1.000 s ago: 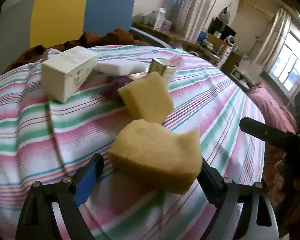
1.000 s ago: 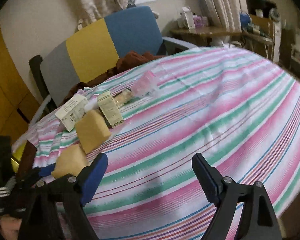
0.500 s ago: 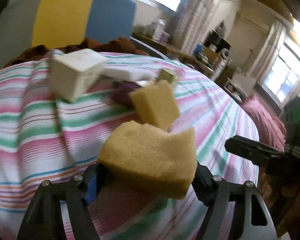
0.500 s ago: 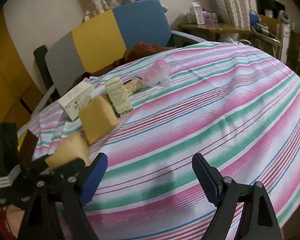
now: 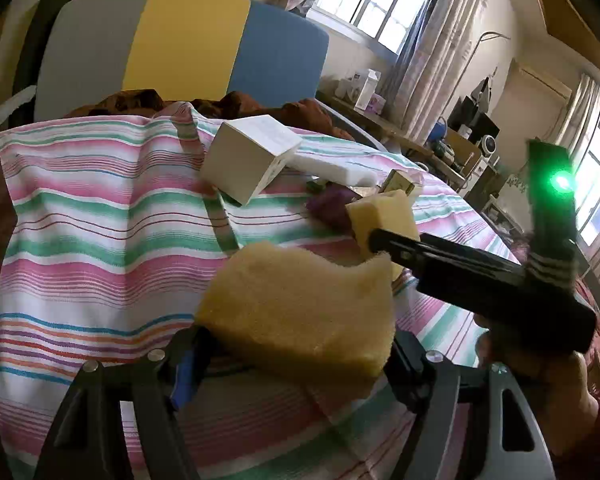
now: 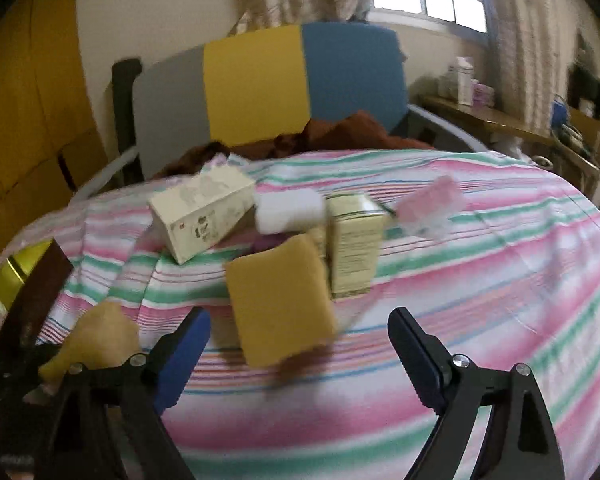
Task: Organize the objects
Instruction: 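Grasp a yellow sponge with the left tool while the right tool grasps another sponge, then carry both yellow sponges to the gold tray and open both tools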
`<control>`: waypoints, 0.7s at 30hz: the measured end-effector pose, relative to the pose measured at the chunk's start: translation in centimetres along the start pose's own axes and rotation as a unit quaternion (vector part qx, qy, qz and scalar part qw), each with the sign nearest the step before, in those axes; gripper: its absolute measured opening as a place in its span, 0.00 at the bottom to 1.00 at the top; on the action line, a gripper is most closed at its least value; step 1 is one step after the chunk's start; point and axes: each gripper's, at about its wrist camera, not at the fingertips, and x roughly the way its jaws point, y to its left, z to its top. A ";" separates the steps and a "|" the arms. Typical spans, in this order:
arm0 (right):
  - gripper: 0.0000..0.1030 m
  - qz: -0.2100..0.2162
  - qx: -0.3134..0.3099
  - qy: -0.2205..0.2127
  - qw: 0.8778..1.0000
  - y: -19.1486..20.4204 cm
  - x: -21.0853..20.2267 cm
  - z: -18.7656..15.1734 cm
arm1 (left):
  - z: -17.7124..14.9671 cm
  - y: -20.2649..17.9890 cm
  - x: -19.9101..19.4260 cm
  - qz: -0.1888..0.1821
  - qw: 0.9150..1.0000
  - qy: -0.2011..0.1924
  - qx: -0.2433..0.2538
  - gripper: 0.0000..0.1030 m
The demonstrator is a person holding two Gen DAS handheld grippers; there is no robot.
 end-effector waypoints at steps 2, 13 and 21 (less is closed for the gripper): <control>0.68 0.001 0.003 0.016 1.000 0.1 1.1 0.2 | -0.1 0.1 -0.2 -0.001 1.000 0.001 0.000 0.74; 0.53 -0.001 0.054 -0.023 0.998 -1.3 -0.4 -1.6 | -0.3 0.4 -0.7 -0.011 1.000 -0.007 -0.007 0.74; 0.53 -0.027 -0.016 -0.045 0.999 2.4 -2.0 -3.0 | -0.7 1.4 -2.9 0.010 0.998 -0.052 -0.031 0.74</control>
